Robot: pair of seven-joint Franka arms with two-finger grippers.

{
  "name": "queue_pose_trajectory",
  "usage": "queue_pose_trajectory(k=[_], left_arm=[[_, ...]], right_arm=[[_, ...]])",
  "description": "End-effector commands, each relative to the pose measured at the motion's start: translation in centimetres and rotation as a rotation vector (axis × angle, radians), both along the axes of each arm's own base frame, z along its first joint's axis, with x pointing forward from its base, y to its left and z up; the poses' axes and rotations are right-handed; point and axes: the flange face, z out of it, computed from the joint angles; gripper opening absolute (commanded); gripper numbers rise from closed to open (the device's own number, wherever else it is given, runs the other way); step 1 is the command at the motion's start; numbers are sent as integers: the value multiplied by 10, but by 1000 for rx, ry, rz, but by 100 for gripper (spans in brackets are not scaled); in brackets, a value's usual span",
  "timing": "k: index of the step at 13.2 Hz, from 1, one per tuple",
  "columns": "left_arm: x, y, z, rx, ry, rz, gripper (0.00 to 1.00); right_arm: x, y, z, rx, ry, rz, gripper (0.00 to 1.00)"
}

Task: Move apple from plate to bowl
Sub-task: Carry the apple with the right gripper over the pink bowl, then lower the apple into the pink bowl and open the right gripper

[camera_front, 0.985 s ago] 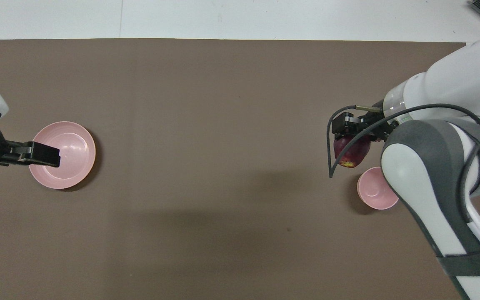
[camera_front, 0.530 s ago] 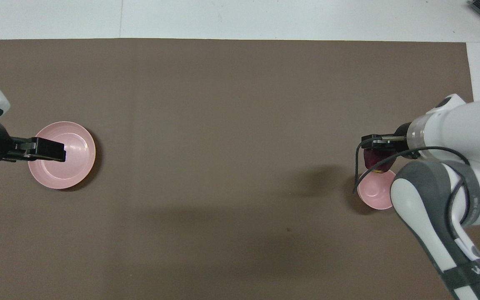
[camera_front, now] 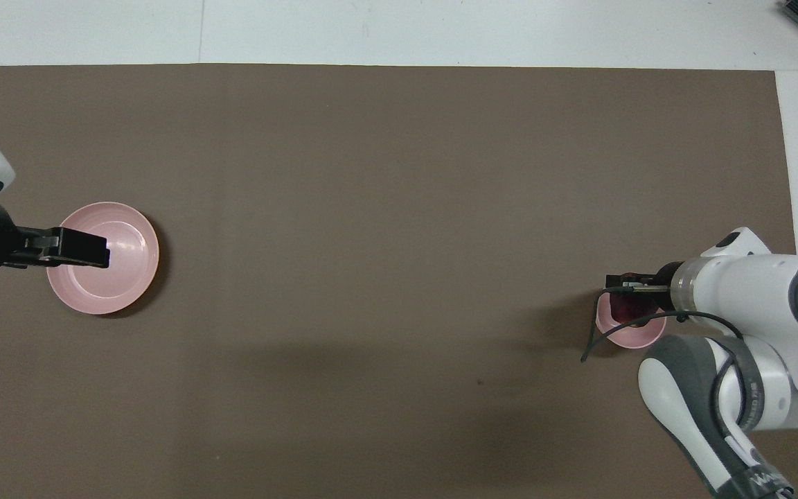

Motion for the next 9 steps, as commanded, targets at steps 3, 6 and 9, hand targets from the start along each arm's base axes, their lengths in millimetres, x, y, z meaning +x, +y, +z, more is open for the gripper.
queue_pose_trajectory(k=[3, 6, 9], left_arm=[[-5, -2, 5, -11, -6, 4, 100], [-5, -2, 5, -11, -9, 4, 100], [-8, -2, 4, -2, 11, 0, 100]], right_arm=[[-25, -14, -34, -24, -30, 19, 39], [-15, -13, -14, -25, 8, 22, 100], [7, -13, 40, -29, 91, 33, 100]])
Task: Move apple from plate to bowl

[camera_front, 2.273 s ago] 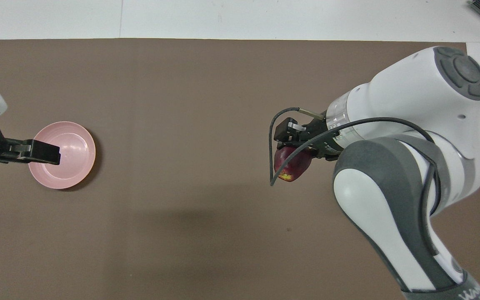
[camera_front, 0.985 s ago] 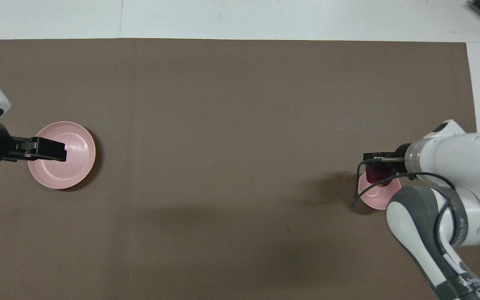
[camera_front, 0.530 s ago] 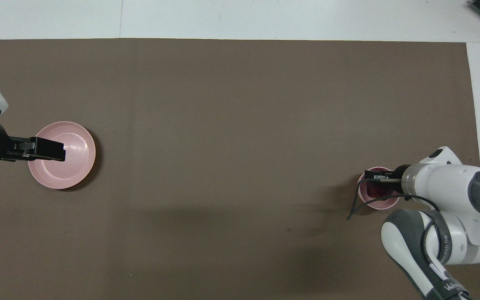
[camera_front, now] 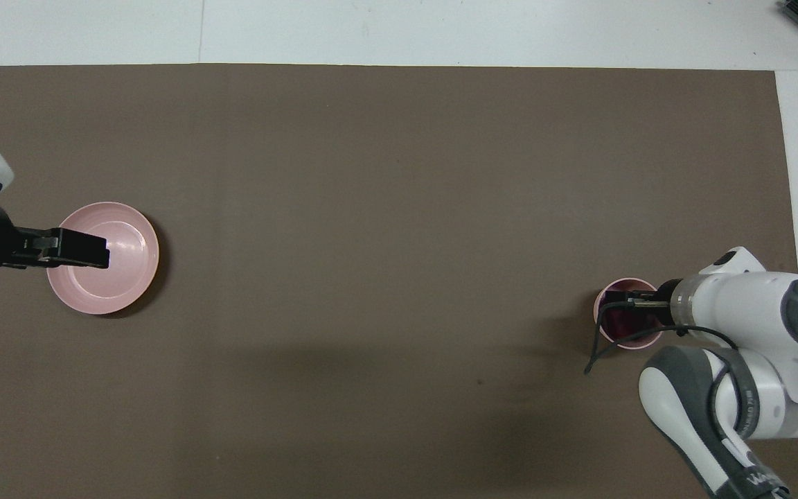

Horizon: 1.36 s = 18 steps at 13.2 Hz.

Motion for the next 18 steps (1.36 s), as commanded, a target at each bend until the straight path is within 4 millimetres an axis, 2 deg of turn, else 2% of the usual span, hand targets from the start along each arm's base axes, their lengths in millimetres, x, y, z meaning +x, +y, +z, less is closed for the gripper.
queue_pose_trajectory(k=[1, 6, 9, 12, 14, 18], left_arm=[[-7, 0, 3, 7, 17, -4, 100], [-11, 0, 2, 28, 31, -20, 100], [-8, 3, 5, 23, 16, -11, 100], [-9, 2, 4, 25, 26, -8, 100], [-10, 2, 4, 25, 29, -9, 100], [-9, 2, 5, 25, 23, -14, 100]], right_arm=[[21, -5, 60, -22, 35, 37, 100], [46, -6, 156, -20, 95, 23, 100], [49, -4, 215, -8, 79, 15, 100], [43, -1, 262, 1, 66, 15, 100], [39, 1, 282, -2, 95, 21, 100], [45, 0, 289, 4, 106, 20, 100]])
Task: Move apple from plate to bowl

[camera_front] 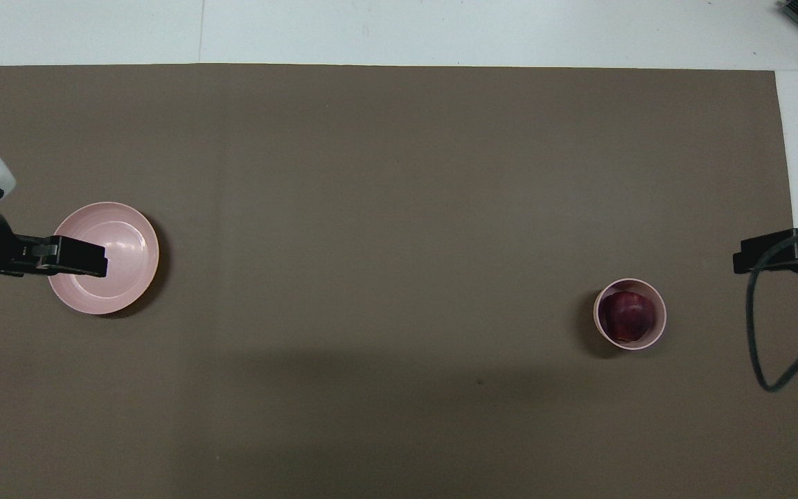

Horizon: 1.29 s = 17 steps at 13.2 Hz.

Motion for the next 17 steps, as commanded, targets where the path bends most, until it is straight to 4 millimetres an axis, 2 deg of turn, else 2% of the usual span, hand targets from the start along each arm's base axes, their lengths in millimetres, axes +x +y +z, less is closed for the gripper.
queue_pose_trajectory(k=[1, 7, 17], left_arm=[[-5, 1, 5, 12, 0, -7, 100], [-5, 0, 6, 10, -3, -9, 100], [-6, 0, 5, 11, 7, -10, 100]], right_arm=[[11, -2, -1, 1, 9, 10, 100], [21, -3, 0, 2, -52, 7, 100], [22, -5, 1, 5, -60, -7, 100]])
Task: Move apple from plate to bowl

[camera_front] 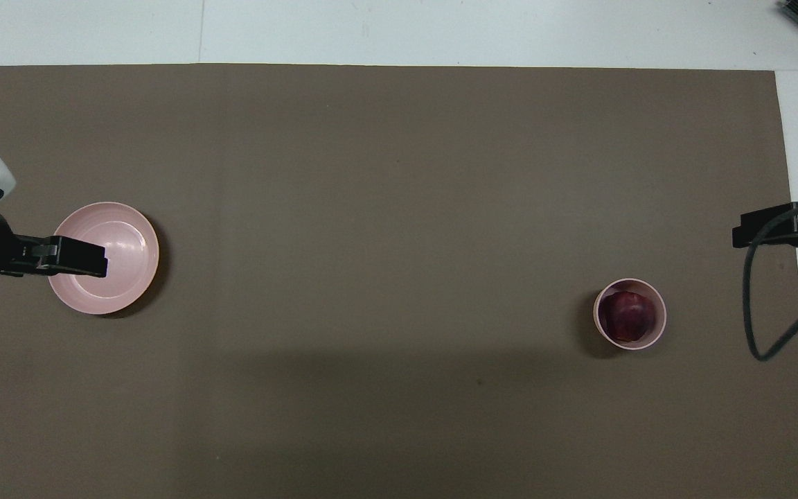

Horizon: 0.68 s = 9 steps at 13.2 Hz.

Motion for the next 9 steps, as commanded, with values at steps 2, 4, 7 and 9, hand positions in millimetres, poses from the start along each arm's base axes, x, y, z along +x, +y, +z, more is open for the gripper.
queue_pose_trajectory(k=[2, 4, 7, 9], left_arm=[[-6, 0, 5, 11, 3, -9, 100], [-5, 0, 5, 10, 0, -9, 100], [-7, 7, 8, 11, 0, 9, 100], [-3, 17, 12, 10, -15, 21, 100]], right_arm=[[4, -2, 2, 3, -10, -4, 100], [5, -2, 2, 3, -11, -4, 100], [5, -3, 3, 3, -13, -6, 100], [5, -2, 3, 4, -13, -7, 100]])
